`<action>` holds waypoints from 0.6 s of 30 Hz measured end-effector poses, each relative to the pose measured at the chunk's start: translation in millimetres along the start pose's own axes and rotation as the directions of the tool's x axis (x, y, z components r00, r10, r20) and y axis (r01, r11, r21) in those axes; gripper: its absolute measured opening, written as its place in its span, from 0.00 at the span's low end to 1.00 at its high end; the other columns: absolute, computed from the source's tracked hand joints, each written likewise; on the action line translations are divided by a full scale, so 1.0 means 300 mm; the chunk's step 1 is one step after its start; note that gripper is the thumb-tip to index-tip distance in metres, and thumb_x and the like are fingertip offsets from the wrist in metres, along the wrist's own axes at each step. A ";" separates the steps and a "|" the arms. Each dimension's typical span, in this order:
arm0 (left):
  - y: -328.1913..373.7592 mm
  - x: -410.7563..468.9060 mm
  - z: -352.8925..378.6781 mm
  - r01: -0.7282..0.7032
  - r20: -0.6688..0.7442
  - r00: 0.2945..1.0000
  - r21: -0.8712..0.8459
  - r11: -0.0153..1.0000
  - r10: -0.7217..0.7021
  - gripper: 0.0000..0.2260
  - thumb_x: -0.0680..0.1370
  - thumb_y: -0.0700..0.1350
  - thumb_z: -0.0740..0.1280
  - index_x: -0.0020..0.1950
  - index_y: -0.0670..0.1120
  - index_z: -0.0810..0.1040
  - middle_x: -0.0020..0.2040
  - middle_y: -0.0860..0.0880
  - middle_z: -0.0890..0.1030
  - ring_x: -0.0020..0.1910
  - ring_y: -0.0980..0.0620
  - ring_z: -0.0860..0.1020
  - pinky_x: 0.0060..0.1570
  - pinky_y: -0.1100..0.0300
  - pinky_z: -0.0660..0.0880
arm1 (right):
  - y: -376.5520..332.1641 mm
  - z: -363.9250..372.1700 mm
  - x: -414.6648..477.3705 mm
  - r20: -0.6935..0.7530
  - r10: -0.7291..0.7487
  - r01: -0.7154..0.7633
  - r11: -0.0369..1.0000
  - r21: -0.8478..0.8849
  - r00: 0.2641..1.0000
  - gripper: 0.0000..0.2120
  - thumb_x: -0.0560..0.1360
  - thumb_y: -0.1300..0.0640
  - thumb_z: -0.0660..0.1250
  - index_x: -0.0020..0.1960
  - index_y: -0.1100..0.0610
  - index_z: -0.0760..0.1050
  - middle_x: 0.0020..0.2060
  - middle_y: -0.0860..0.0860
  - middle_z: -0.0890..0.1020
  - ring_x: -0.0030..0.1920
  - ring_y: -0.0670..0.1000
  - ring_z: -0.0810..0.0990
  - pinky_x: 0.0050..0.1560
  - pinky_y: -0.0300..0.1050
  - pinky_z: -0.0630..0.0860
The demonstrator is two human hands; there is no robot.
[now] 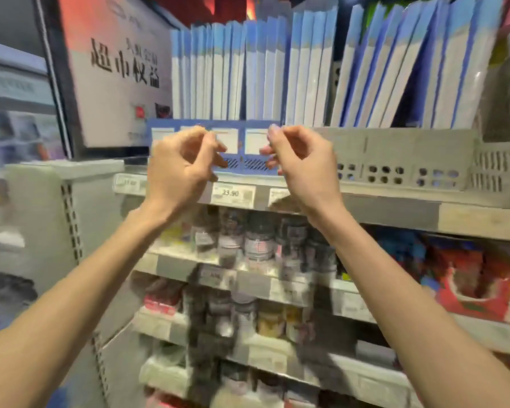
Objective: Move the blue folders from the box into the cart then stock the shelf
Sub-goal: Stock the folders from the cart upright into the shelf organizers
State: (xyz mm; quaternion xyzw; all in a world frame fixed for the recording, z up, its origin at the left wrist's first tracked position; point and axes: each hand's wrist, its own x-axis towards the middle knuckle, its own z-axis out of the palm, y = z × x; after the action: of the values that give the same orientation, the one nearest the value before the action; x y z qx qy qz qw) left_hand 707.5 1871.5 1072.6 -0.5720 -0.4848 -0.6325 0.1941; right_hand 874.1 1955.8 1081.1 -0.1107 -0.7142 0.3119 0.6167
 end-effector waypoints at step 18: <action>-0.251 -0.590 -0.877 0.430 -0.333 0.892 0.421 0.799 -0.305 0.15 0.83 0.50 0.61 0.44 0.44 0.82 0.34 0.48 0.85 0.30 0.50 0.82 0.33 0.53 0.78 | 0.022 0.914 -0.589 0.579 0.118 -0.365 0.870 0.332 0.807 0.09 0.78 0.49 0.68 0.44 0.54 0.79 0.38 0.54 0.85 0.40 0.57 0.84 0.46 0.58 0.81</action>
State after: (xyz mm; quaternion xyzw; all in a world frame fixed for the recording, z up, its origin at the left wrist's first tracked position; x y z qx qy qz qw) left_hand 554.3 1631.2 914.4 -0.3152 -0.7012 -0.5832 0.2624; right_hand 650.2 1780.2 921.6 0.0274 -0.7517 0.5567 0.3525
